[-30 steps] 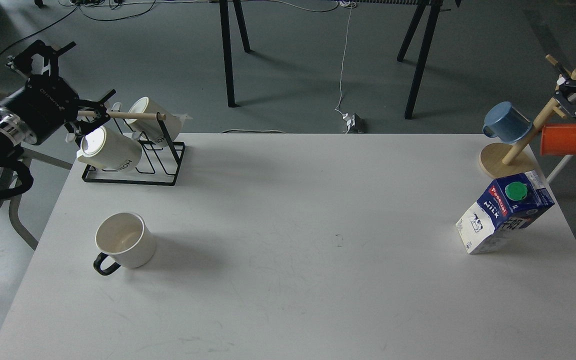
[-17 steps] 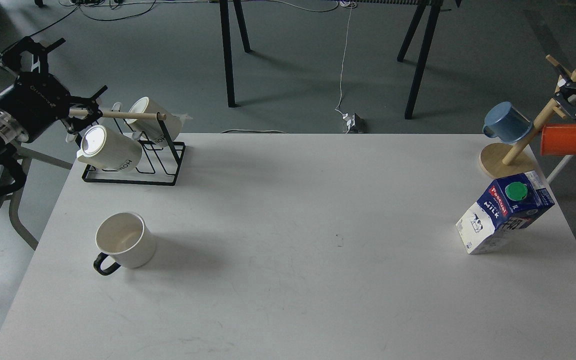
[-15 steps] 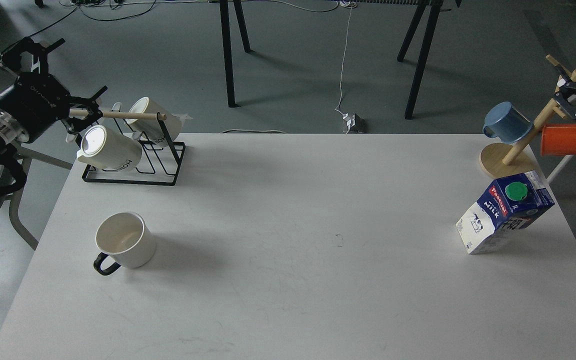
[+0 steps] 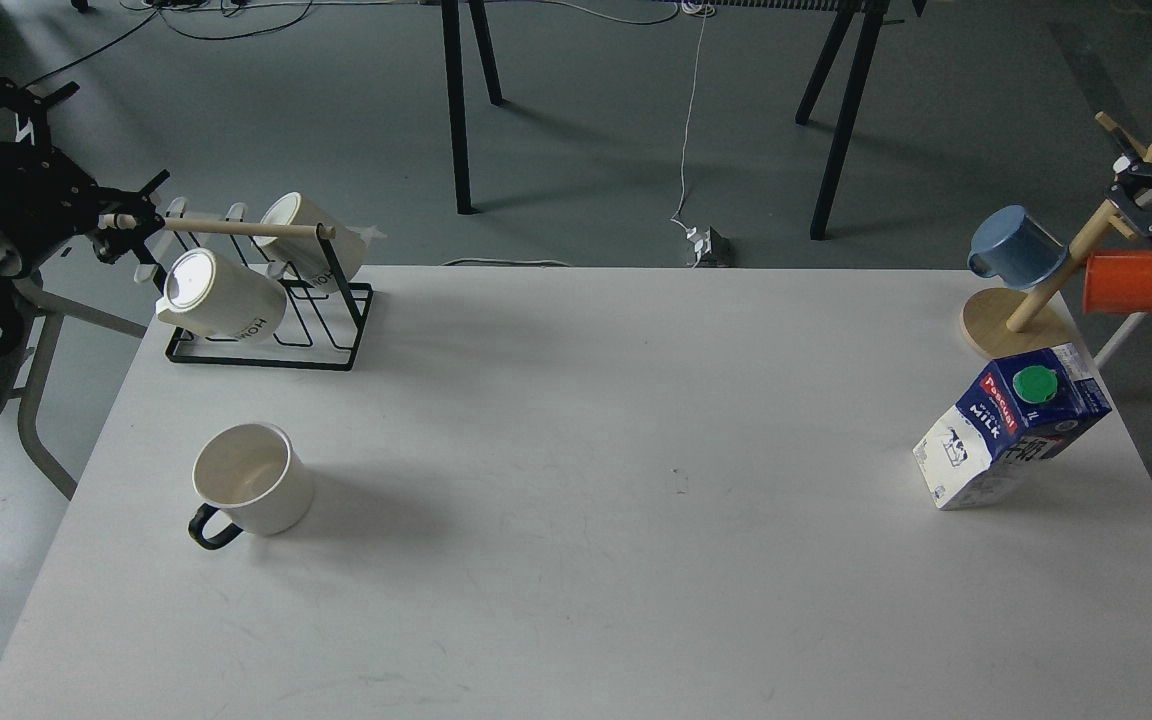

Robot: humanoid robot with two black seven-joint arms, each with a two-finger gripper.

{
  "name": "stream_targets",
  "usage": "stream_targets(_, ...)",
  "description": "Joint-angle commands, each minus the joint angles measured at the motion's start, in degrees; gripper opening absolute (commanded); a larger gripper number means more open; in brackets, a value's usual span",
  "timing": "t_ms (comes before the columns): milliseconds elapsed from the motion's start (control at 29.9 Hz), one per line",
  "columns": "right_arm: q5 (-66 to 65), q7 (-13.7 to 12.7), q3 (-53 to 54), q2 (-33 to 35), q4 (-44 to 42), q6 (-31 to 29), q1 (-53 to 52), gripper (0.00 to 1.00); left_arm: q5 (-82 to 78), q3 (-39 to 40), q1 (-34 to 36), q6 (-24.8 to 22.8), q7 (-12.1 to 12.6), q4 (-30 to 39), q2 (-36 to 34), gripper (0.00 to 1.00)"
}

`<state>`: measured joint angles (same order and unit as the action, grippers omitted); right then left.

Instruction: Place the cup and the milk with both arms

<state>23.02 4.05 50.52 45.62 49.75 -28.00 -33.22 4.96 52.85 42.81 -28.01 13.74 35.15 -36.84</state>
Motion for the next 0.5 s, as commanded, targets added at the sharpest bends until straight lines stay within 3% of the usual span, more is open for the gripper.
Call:
stream_targets(0, -0.08, 0.00, 0.02, 0.17, 0.00, 0.00, 0.00, 0.99, -12.29, -2.40, 0.43, 0.01, -0.64, 1.75, -5.95, 1.00)
stream_targets(201, -0.08, 0.00, 0.19, 0.52, -0.09, 0.00, 0.00, 0.99, -32.98, -2.40, -0.18, 0.01, -9.51, 14.49, -15.71, 0.99)
stream_targets(268, -0.08, 0.00, 0.11, 0.52, -0.18, 0.00, 0.00, 0.99, -37.11, -2.49, -0.36, 0.01, -13.29, 18.80, -18.52, 0.99)
stream_targets(401, 0.01, 0.00, 0.11, 0.61, -0.18, 0.00, 0.44, 0.99, -50.10, -2.66, -0.44, 0.01, -23.30, 28.28, -23.10, 0.99)
stream_targets(468, 0.01, 0.00, 0.11, 0.61, -0.26, 0.00, 0.79, 0.99, -58.09, -2.66, -0.62, 0.01, -26.47, 32.85, -24.33, 0.99)
